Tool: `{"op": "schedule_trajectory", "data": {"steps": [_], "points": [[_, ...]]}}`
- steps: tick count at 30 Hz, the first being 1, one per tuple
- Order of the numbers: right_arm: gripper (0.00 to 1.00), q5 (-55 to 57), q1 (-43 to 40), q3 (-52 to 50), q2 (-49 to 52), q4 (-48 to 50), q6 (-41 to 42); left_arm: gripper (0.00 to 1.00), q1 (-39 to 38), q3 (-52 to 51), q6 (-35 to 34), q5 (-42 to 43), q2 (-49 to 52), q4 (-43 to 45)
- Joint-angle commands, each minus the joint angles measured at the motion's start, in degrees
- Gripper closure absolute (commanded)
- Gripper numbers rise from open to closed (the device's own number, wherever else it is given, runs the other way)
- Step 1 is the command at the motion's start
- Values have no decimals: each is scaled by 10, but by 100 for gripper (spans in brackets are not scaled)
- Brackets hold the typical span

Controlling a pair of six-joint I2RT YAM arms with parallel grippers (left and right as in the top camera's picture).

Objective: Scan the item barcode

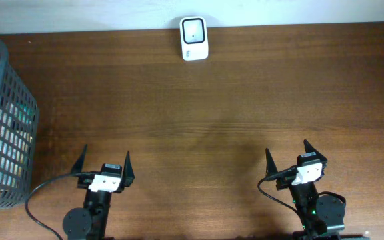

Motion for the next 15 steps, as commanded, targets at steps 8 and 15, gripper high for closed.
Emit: {"op": "schedule_trajectory", "data": {"steps": [8, 15], "points": [[1, -1, -2, -4, -2, -2, 4, 1, 0, 292, -16, 87, 306, -93], [1, -1, -2, -4, -2, -2, 4, 1, 0, 796, -17, 119, 680, -534]]}}
